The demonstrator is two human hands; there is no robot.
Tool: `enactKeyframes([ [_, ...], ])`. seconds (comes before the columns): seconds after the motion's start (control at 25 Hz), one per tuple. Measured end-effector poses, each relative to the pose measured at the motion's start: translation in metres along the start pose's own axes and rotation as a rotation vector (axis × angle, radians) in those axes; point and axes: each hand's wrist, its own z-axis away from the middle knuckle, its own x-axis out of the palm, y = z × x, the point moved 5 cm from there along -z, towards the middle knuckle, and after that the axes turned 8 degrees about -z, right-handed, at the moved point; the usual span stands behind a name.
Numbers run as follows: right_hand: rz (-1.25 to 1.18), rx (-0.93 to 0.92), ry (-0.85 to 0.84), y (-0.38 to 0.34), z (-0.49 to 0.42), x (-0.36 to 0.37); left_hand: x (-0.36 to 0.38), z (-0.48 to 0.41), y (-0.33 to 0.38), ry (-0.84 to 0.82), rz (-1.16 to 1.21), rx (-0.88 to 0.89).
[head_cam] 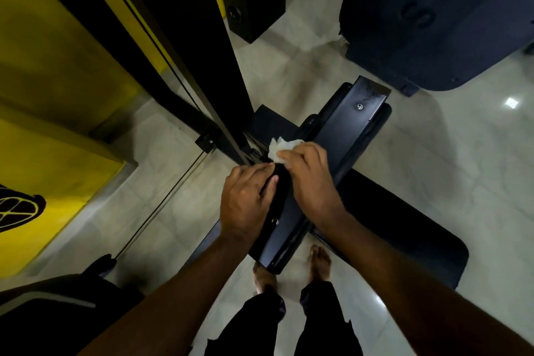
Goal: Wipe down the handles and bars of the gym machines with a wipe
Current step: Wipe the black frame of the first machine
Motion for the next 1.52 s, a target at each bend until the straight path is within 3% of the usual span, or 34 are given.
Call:
enactKeyframes([
  [0.08,0.082,-0.07,-0.205,0.004,-0.011,-0.008,0.001,0.0,0.0,0.021,-0.014,-0.001],
  [0.28,0.17,-0.428,-0.449,-0.025,-0.04,-0.009,0.0,0.002,0.003,0.039,0.013,-0.026],
  [0.4,0.291,-0.293,-0.623,-0.024,-0.069,-0.019,-0.001,0.0,0.001,0.025,0.002,-0.044],
  [0.52,0.329,-0.29,-0.831,-0.028,-0.076,-0.011,-0.001,-0.001,0.002,0.003,-0.001,-0.063],
  [0.68,0.464,-0.217,-0.753,-0.02,-0.096,-0.019,0.0,-0.004,0.001,-0.039,-0.009,-0.067],
  [0.8,0.485,-0.274,-0.781,-0.023,-0.081,-0.008,0.0,-0.005,-0.001,-0.043,0.001,-0.036],
  [0.92,0.44,-0.213,-0.45,-0.01,-0.084,-0.022,0.002,-0.007,-0.002,-0.041,0.008,-0.02],
  [1.0,0.379,-0.264,-0.229,-0.007,-0.07,-0.028,0.001,-0.008,-0.001,-0.035,0.033,-0.018],
  [1.08,0.208,-0.221,-0.042,-0.015,-0.04,-0.023,0.001,-0.01,-0.001,-0.045,0.053,-0.031],
  [1.24,-0.515,0.579,0.484,0.003,0.011,0.009,0.003,-0.009,-0.001,-0.099,0.04,-0.053],
  [1.32,-0.962,0.895,0.673,0.014,0.011,0.033,0.004,-0.011,-0.002,-0.12,0.016,-0.05],
  [1.4,-1.385,1.064,0.741,0.01,0.006,0.049,0.003,-0.011,-0.002,-0.129,0.008,-0.032],
  [1.52,-1.641,1.075,0.642,0.007,-0.003,0.042,0.002,-0.014,0.0,-0.153,0.005,-0.006],
])
